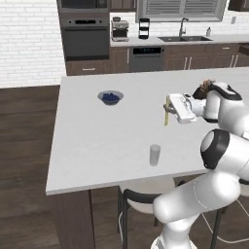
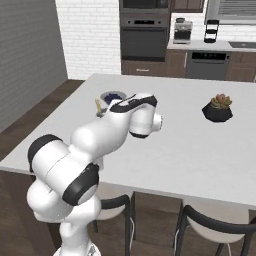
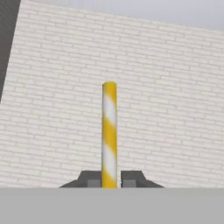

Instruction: Take a straw from the drawer in front and place it inside the glass cup on the dining counter.

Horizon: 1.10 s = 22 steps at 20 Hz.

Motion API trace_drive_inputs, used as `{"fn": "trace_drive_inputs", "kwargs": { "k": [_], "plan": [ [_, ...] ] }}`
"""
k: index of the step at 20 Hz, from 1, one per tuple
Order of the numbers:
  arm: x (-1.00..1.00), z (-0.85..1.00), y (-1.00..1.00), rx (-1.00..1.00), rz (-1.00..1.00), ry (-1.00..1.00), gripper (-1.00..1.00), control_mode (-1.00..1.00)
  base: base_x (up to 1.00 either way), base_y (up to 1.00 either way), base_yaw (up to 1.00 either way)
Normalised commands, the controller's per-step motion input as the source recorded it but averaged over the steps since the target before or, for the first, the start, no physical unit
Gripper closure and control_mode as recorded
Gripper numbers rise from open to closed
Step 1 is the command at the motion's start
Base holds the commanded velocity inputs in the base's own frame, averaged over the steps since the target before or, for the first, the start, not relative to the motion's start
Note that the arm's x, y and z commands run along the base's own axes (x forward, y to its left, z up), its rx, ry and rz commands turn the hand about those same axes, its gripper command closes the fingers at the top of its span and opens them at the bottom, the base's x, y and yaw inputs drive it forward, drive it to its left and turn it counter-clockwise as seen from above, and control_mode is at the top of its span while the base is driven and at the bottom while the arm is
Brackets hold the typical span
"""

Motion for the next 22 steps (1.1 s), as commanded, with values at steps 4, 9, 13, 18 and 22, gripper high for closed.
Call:
{"fn": "trace_drive_inputs", "kwargs": {
  "k": [4, 9, 13, 18, 22],
  "plan": [
    [-0.01, -0.33, 0.42, 0.05, 0.0, 0.06, 1.0, -1.0, 0.0, 0.0, 0.0],
    [0.0, -0.32, 0.19, 0.0, 0.0, 0.08, 1.0, -1.0, 0.0, 0.0, 0.0],
    [0.0, -0.45, 0.0, 0.0, 0.0, 0.12, 1.0, -1.0, 0.0, 0.0, 0.0],
    [0.0, -0.49, 0.0, 0.01, 0.0, 0.12, 1.0, -1.0, 0.0, 0.0, 0.0],
    [0.02, -0.41, 0.0, 0.01, 0.0, 0.12, 1.0, -1.0, 0.0, 0.0, 0.0]
  ]
}}
